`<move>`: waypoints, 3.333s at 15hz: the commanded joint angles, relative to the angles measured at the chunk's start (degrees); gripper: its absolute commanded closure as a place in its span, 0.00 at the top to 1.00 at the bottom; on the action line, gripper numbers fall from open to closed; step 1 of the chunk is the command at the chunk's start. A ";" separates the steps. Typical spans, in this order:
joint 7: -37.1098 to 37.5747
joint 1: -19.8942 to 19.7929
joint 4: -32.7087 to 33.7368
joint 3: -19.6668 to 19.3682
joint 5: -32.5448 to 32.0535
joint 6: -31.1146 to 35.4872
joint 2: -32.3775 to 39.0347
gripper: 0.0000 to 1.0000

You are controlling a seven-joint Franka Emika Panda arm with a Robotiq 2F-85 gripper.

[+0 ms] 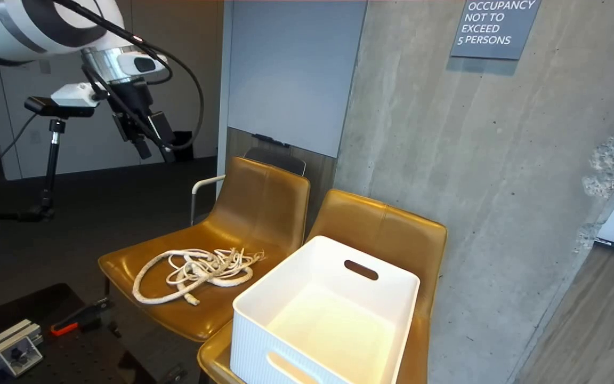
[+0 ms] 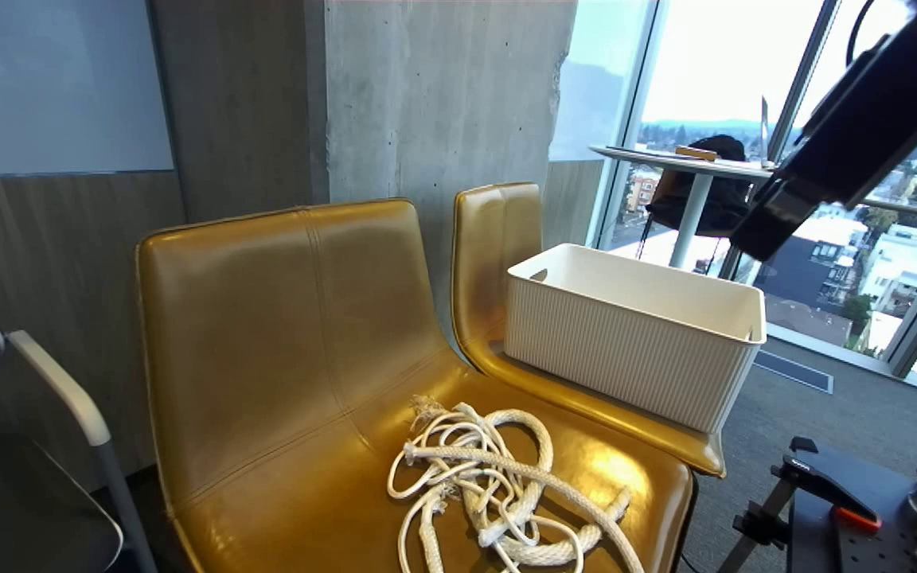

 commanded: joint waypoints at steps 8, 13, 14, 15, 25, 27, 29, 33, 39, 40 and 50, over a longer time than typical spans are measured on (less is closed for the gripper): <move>3.08 1.54 10.66 -9.99 -14.19 13.60 32.18 1.00; 1.26 6.32 13.52 -16.83 -12.68 17.79 42.30 1.00; 0.96 7.18 14.04 -18.01 -12.50 18.84 44.07 1.00; 0.79 8.10 14.83 -19.14 -12.30 19.56 45.79 1.00; -2.89 11.91 19.73 -24.15 -8.00 22.31 56.88 0.74; -3.44 12.48 20.48 -24.50 -7.10 21.85 57.05 0.58; -3.73 13.16 20.89 -24.71 -6.44 21.16 56.63 0.42; -3.71 14.16 21.26 -24.55 -5.09 20.10 55.75 0.14; -4.17 14.75 20.12 -25.06 -5.01 19.51 55.42 0.03; -4.45 14.55 19.61 -24.86 -4.68 18.38 53.81 0.03; -3.51 14.13 28.34 -25.58 -14.64 3.85 34.43 0.03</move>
